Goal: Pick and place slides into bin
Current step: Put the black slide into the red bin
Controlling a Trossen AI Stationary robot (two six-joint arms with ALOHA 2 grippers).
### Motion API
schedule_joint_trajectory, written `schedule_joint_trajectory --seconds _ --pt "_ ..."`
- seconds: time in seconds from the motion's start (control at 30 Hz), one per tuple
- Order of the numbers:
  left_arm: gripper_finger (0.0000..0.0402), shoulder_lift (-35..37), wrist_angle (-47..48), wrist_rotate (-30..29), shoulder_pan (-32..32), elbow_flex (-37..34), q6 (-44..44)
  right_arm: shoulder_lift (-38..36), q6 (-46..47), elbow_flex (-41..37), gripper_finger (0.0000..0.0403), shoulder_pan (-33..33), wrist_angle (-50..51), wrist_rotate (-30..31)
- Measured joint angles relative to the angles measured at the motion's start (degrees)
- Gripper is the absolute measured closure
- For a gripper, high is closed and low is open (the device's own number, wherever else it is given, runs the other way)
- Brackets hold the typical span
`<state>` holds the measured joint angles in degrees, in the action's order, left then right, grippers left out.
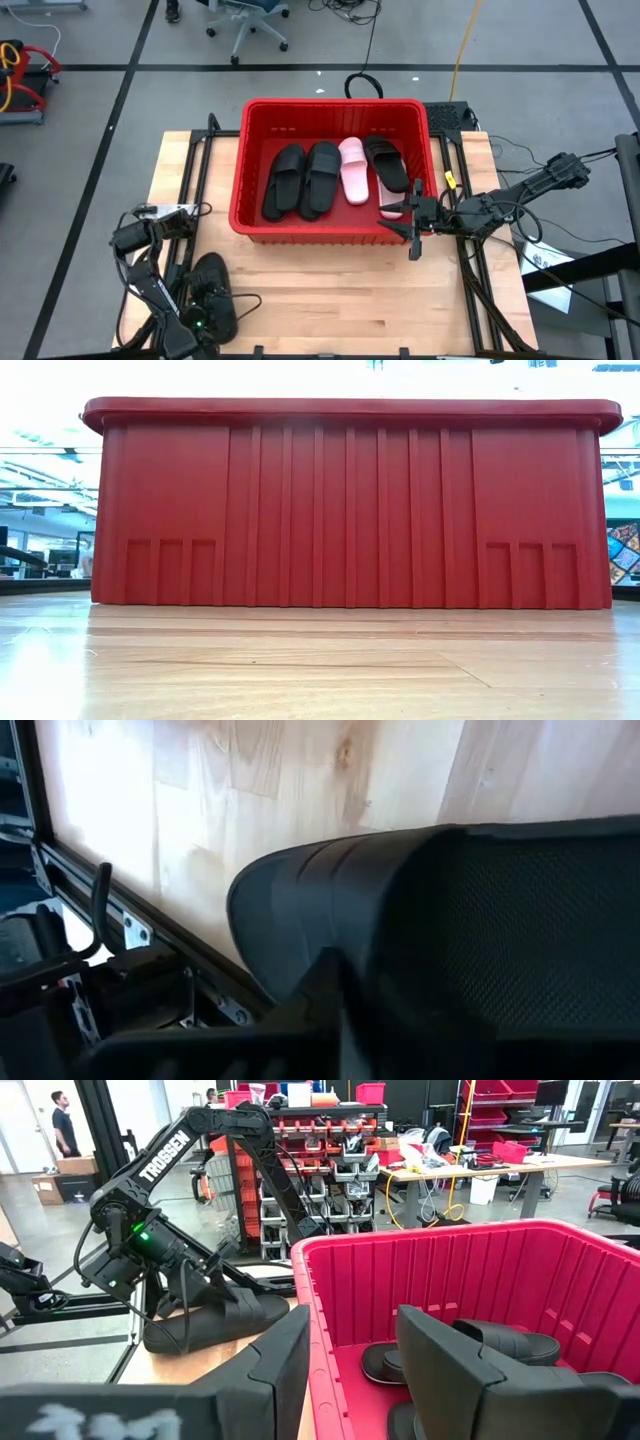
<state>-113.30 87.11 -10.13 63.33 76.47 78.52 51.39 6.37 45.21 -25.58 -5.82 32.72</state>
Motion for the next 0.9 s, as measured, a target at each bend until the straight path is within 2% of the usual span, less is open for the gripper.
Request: schedule_joint_trajectory --seconds 0.07,0.3,0.57,0.73,0.9 --pt "0.0391 0.0 0.15 -0.11 -0.24 0.0 -0.59 0.0 0.0 0.0 0.0261 -0.02 0.0 0.01" --pt "0.0397 0.96 0.03 -0.13 -0.74 -0.01 -0.67 0.0 0.0 0.0 0.0262 -0.01 0.0 0.0" --pt "0.0397 9.3 2.73 -0.34 -2.79 3.84 -0.66 0.01 0.01 0.0 0.0263 -0.02 0.0 -0.01" --pt "0.0398 16.44 2.92 -0.35 -5.65 8.53 -0.79 -0.01 0.0 0.0 0.0262 -0.02 0.0 -0.01" --pt "0.0399 20.4 3.01 -0.41 -9.12 16.82 -3.81 -0.47 0.0 0.0 0.0261 -0.02 0.0 -0.01"
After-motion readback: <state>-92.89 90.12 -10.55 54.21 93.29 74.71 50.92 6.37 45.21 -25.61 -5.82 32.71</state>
